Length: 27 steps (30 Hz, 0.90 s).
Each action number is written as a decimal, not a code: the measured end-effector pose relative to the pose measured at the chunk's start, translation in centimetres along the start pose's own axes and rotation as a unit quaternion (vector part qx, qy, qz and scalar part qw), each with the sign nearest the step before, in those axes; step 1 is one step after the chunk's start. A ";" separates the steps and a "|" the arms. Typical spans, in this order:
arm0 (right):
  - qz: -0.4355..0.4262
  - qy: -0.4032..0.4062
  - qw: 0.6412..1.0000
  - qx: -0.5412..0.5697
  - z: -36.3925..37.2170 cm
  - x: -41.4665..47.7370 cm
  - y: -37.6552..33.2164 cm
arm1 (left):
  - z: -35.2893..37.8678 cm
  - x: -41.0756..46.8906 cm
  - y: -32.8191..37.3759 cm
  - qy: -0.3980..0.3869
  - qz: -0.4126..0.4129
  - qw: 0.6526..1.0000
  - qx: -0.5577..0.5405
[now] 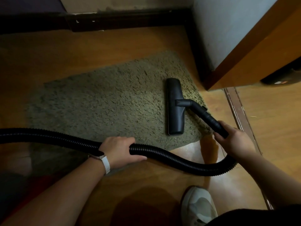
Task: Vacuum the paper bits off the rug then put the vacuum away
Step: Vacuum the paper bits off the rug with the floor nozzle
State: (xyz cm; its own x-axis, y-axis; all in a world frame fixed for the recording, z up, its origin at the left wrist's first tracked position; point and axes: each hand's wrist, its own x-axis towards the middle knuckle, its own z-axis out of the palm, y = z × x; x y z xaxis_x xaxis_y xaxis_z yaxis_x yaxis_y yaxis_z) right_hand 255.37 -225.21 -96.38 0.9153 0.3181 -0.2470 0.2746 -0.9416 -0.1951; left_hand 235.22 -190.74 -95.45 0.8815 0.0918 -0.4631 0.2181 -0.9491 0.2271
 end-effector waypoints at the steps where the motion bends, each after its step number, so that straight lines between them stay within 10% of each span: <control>1: 0.007 0.003 1.000 0.001 0.1 -0.2 0.1 | 0.1 0.0 0.0 0.003 -0.002 1.000 -0.006; 20: -0.082 -0.010 0.996 -0.043 -0.3 1.3 -5.3 | -0.5 -1.0 0.0 0.006 -0.012 1.000 -0.010; 27: 0.051 0.036 0.998 0.014 -2.4 -1.3 -0.7 | -0.1 -0.9 0.8 0.011 0.001 0.999 -0.042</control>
State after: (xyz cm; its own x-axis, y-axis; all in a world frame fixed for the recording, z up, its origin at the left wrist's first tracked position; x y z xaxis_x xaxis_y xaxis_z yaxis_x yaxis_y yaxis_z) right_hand 254.65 -225.20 -93.63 0.9572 0.2117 -0.1976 0.1724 -0.9648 -0.1988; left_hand 234.58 -191.52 -94.79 0.8907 0.0979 -0.4440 0.2507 -0.9204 0.3001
